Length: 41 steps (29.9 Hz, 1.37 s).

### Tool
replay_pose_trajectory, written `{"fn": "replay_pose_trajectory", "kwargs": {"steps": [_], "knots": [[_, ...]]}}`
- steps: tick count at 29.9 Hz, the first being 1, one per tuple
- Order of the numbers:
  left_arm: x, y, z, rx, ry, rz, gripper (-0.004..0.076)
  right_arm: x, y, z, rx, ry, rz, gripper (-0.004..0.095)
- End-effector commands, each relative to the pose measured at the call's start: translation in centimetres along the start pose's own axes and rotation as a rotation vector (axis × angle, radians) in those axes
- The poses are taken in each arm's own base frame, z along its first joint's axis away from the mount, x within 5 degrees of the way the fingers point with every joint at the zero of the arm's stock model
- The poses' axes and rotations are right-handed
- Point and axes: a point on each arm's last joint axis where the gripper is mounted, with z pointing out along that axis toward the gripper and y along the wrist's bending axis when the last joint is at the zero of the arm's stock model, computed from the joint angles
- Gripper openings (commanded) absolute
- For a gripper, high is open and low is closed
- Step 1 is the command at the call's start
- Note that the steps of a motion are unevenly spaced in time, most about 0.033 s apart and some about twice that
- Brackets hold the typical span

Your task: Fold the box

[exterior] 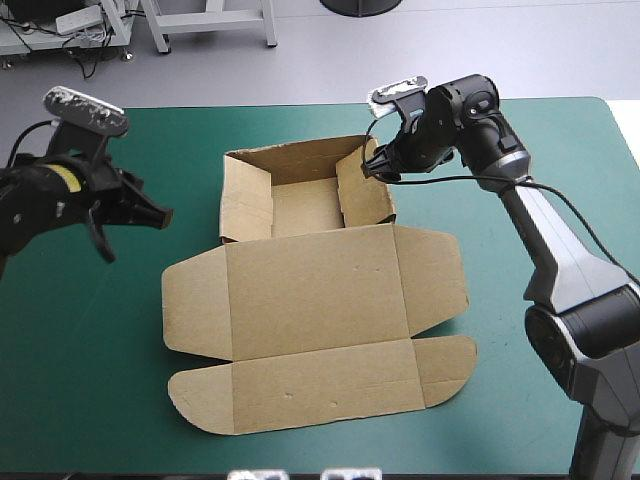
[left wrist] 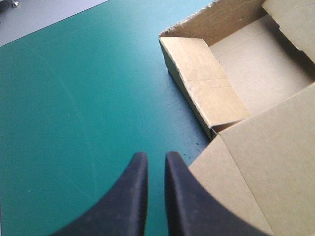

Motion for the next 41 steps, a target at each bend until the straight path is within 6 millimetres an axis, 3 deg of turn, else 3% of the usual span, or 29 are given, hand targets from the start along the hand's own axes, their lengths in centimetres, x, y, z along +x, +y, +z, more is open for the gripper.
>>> {"fn": "replay_pose_trajectory", "kwargs": {"steps": [1,5,11,18,21,26,29,34,37,41], "knots": [[2.3,-0.3,-2.8,0.025,-0.007,0.016,-0.0003,-0.5,-0.3,-1.2,0.012,-0.048,-0.008,0.0636],[5.6,-0.8,-3.5,0.028,0.019,0.020,-0.0004,-0.7,0.0,1.6,-0.020,-0.019,0.007,0.0635],[8.9,-1.3,-3.5,0.027,0.055,-0.003,-0.0004,-1.1,0.2,5.3,-0.050,-0.032,0.041,0.0634],[10.5,-1.3,-2.6,-0.002,0.106,0.005,-0.0004,-1.4,0.2,8.7,-0.055,-0.057,0.069,0.0609],[10.6,-1.4,-2.4,-0.002,0.114,0.007,-0.0004,-1.5,0.1,9.5,-0.051,-0.069,0.069,0.0472],[10.6,-1.3,-2.3,-0.007,0.115,0.009,-0.0004,-1.4,-0.2,10.4,-0.012,-0.062,0.046,0.0024],[10.6,-1.3,-2.3,-0.007,0.115,0.009,-0.0004,-1.3,-0.8,10.4,0.044,-0.045,0.013,-0.0020],[10.6,-1.3,-2.3,-0.007,0.115,0.009,-0.0004,-1.1,-3.9,9.3,0.146,0.004,0.021,-0.0020],[10.6,-1.3,-2.3,-0.007,0.115,0.009,-0.0004,-1.1,-7.4,7.7,0.177,-0.021,0.109,-0.0020],[10.6,-1.3,-2.3,-0.007,0.115,0.009,-0.0004,0.1,-14.1,4.5,0.280,-0.054,0.215,-0.0020]]}}
